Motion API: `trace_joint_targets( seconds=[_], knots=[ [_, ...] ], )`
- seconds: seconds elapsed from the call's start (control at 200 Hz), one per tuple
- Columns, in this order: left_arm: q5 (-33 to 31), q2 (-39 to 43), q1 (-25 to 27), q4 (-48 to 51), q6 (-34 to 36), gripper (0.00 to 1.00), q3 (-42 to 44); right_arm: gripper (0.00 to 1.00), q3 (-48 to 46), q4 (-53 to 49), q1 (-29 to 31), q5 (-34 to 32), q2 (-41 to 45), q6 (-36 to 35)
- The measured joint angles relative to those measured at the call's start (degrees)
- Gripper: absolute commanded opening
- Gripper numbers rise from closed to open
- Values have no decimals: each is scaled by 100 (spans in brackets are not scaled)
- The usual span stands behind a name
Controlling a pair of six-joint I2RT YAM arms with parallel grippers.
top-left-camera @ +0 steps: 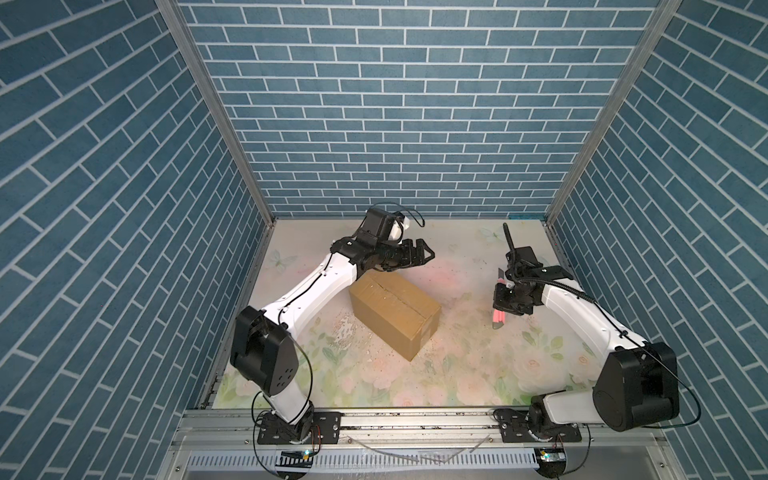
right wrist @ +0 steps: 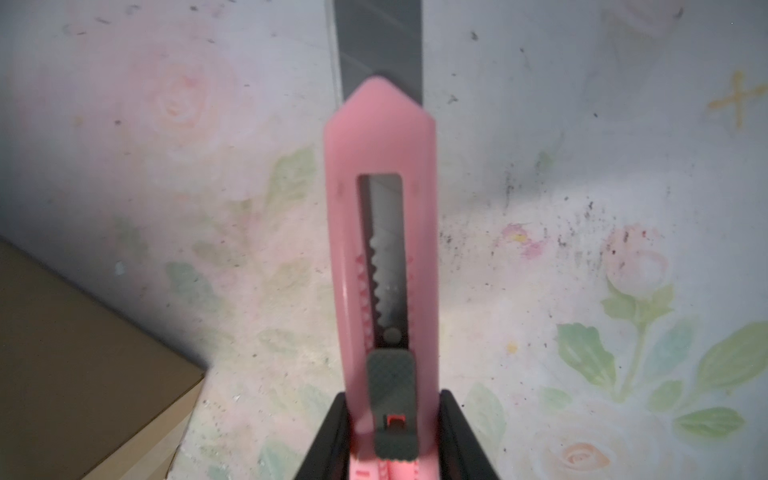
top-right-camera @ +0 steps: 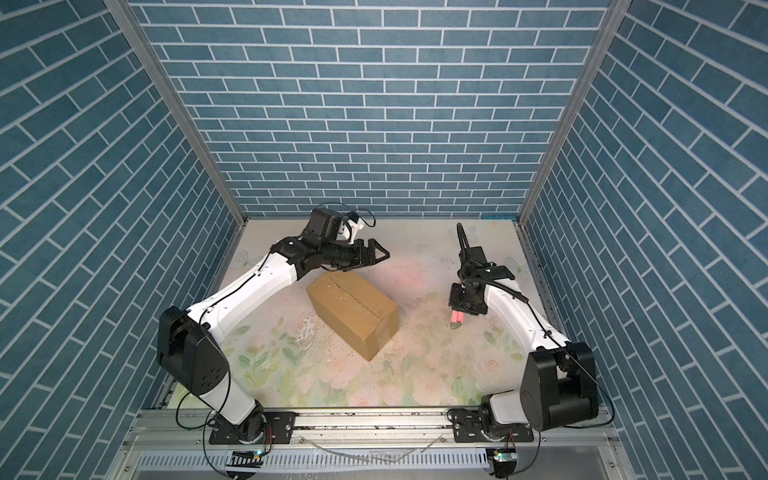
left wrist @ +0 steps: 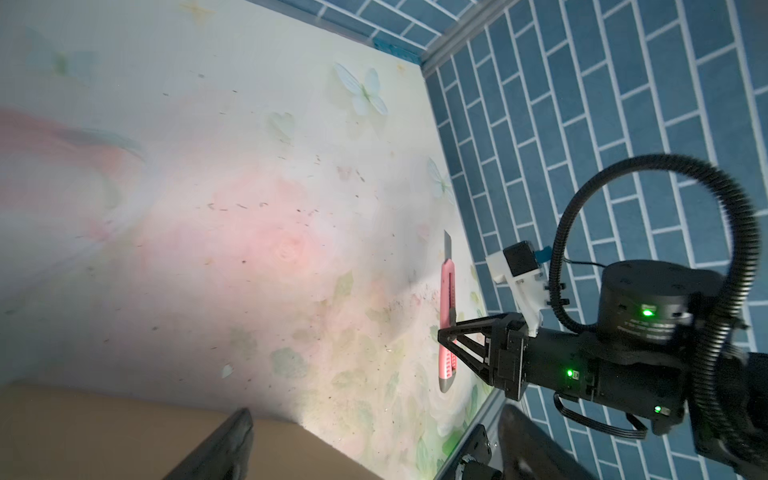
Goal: Unpack the express box
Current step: 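Lift the pink cutter with the right gripper while the left gripper reaches toward it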
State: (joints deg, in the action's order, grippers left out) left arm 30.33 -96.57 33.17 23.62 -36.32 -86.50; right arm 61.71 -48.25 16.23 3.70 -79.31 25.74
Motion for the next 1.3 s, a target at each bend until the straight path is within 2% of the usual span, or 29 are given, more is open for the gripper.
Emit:
trace_joint_targets(
  seconds=[0.23,0.54,0.8,1.301],
  knots=[
    [461,-511,444,-1344,-610,86,203,0,640,-208,479,393,20,-181],
    [407,-721,678,-2507,-1045,76,426,0,946,-378,748,745,17,-227],
    [251,-999,887,-2822,-1110,63,426,0,1110,-409,848,841,17,-269],
    [208,-1305,1102,-3230,-1309,50,361,0,1185,-424,1047,949,15,-271]
  ],
)
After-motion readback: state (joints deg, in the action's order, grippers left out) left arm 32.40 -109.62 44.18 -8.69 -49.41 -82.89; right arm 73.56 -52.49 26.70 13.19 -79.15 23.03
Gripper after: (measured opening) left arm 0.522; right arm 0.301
